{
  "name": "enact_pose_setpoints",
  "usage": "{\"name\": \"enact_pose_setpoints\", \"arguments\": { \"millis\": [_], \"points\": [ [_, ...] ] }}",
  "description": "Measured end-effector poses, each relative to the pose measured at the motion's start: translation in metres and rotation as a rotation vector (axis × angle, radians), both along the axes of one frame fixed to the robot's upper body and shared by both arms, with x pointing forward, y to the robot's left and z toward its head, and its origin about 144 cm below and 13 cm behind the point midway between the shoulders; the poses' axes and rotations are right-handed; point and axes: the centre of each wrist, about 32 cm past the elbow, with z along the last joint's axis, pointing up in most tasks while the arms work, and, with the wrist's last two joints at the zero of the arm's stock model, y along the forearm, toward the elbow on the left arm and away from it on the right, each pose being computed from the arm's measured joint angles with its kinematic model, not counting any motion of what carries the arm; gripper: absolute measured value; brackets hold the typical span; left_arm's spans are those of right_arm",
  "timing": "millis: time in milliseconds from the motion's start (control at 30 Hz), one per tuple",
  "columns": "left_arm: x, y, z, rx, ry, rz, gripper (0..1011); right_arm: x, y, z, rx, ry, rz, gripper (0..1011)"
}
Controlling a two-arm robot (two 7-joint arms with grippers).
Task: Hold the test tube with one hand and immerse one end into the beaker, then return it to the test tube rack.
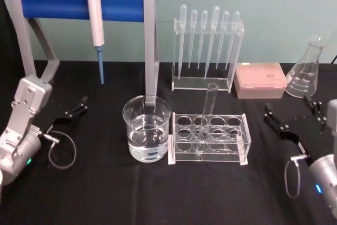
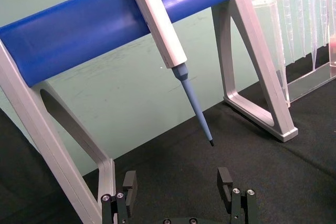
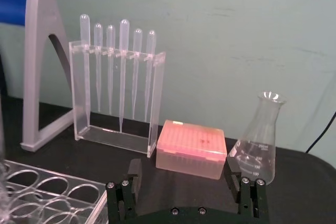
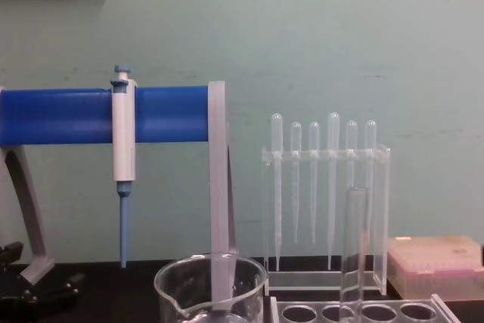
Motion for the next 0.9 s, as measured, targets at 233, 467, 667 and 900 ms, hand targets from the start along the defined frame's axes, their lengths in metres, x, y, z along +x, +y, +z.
{"name": "enact_pose_setpoints", "arguments": {
  "millis": [233, 467, 667, 900],
  "points": [
    [0.0, 0.0, 0.0, 0.0, 0.0, 0.0, 1000, 0.0087, 0.0041, -0.0043, -0.073, -0.005, -0.017, 1002],
    [0.0, 0.0, 0.0, 0.0, 0.0, 0.0, 1000, 0.0105, 0.0047, -0.0034, -0.1, 0.0, -0.019, 1002],
    [0.0, 0.0, 0.0, 0.0, 0.0, 0.0, 1000, 0.0101, 0.0046, -0.0035, -0.096, 0.0, -0.018, 1002],
    [0.0, 0.0, 0.0, 0.0, 0.0, 0.0, 1000, 0.0097, 0.0043, -0.0035, -0.092, 0.0, -0.018, 1002]
  ]
}}
